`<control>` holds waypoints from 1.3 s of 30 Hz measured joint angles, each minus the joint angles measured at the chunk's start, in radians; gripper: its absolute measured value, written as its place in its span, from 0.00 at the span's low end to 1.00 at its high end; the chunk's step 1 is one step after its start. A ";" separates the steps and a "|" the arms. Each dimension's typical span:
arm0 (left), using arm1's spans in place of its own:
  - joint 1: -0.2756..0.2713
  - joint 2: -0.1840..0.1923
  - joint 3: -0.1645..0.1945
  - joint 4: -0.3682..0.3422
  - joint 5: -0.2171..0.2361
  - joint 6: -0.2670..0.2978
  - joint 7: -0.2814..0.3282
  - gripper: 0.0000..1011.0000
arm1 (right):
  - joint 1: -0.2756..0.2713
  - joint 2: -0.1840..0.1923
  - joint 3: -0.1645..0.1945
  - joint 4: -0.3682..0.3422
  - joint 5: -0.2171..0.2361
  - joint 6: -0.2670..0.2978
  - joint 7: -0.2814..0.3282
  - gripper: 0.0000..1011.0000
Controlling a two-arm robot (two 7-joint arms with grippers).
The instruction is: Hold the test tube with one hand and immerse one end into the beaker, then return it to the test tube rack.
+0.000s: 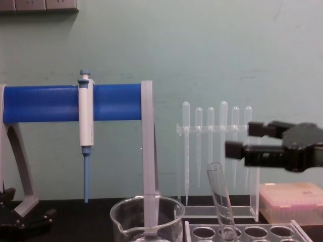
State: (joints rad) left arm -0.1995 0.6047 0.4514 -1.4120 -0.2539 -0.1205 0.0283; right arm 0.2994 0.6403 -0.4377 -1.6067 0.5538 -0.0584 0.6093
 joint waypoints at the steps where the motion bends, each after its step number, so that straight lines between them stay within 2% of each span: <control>1: 0.000 0.000 0.000 0.000 0.000 0.000 0.000 0.99 | -0.021 -0.001 0.019 -0.017 -0.006 -0.011 -0.030 0.99; 2: 0.000 0.000 0.000 0.000 0.000 0.000 0.000 0.99 | -0.042 -0.003 0.038 -0.028 -0.013 -0.023 -0.059 0.99; 3: 0.000 0.000 0.000 0.000 0.000 0.000 0.000 0.99 | -0.042 -0.003 0.038 -0.028 -0.013 -0.023 -0.059 0.99; 6: 0.000 0.000 0.000 0.000 0.000 0.000 0.000 0.99 | -0.080 -0.009 0.069 -0.041 -0.028 -0.042 -0.116 0.99; 12: 0.000 0.000 0.000 0.000 0.000 0.000 0.000 0.99 | -0.165 -0.042 0.130 -0.039 -0.073 -0.083 -0.242 0.99; 13: 0.000 0.000 0.000 0.000 0.000 0.000 0.000 0.99 | -0.165 -0.042 0.130 -0.039 -0.073 -0.083 -0.242 0.99; 19: 0.000 0.000 0.000 0.000 0.000 0.000 0.000 0.99 | -0.227 -0.090 0.166 -0.015 -0.153 -0.131 -0.367 0.99; 23: 0.000 0.000 0.000 0.000 0.000 0.000 0.000 0.99 | -0.255 -0.127 0.181 0.008 -0.191 -0.131 -0.443 0.99; 28: 0.000 0.000 0.000 0.000 0.000 0.000 0.000 0.99 | -0.292 -0.180 0.189 0.029 -0.273 -0.115 -0.559 0.99; 35: 0.000 0.000 0.000 0.000 0.000 0.000 0.000 0.99 | -0.308 -0.215 0.192 0.050 -0.315 -0.111 -0.592 0.99; 39: 0.000 0.000 0.000 0.000 0.000 0.000 0.000 0.99 | -0.315 -0.220 0.197 0.049 -0.333 -0.113 -0.598 0.99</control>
State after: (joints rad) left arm -0.1995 0.6047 0.4514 -1.4120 -0.2539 -0.1205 0.0283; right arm -0.0159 0.4203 -0.2407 -1.5578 0.2210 -0.1713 0.0115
